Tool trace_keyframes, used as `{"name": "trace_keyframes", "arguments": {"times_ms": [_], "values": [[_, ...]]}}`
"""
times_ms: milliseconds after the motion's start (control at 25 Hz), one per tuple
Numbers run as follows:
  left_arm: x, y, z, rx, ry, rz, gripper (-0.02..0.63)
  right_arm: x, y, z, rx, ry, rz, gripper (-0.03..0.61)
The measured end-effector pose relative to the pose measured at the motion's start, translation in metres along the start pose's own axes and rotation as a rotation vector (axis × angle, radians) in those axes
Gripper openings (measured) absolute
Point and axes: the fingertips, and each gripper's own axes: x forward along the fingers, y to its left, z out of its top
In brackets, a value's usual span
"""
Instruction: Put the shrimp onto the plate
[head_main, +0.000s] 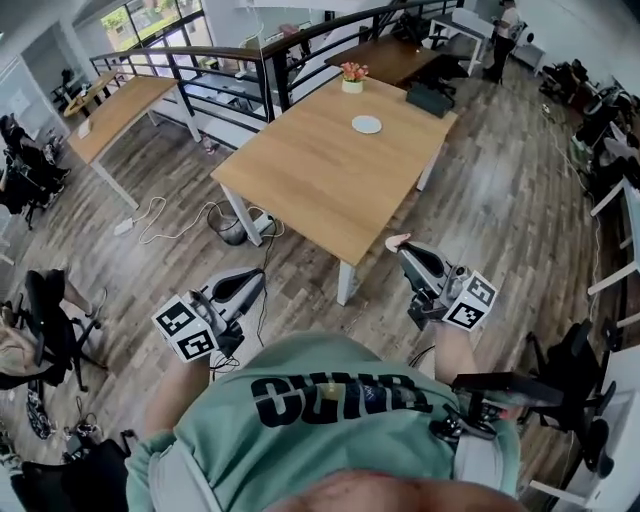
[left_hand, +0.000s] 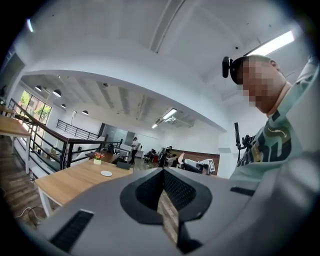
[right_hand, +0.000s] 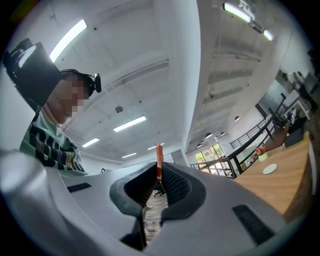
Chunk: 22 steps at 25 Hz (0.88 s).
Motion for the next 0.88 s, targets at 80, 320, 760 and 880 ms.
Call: {"name": "trace_keyframes", "arguments": {"times_ms": [80,320,760,880], "values": [[0.014,0.007,0.007,0.011,0.011,0.001,0.005,-0.006,-0.017,-0.001,0.025,-0.020,-0.013,0.035],[0.044,0.029,0.004,0.000,0.034,-0.029,0.005,-0.016,-0.054,-0.007,0.059,-0.026,-0.071,0.035],[0.053,0.159,0.012,-0.064,-0.023,-0.171,0.005,0.075,-0.104,-0.027,-0.012,0.020,-0.193,0.035],[0.040,0.221,0.027,-0.075,-0.030,-0.204,0.005,0.136,-0.113,-0.032,-0.032,0.009,-0.219,0.034]]}}
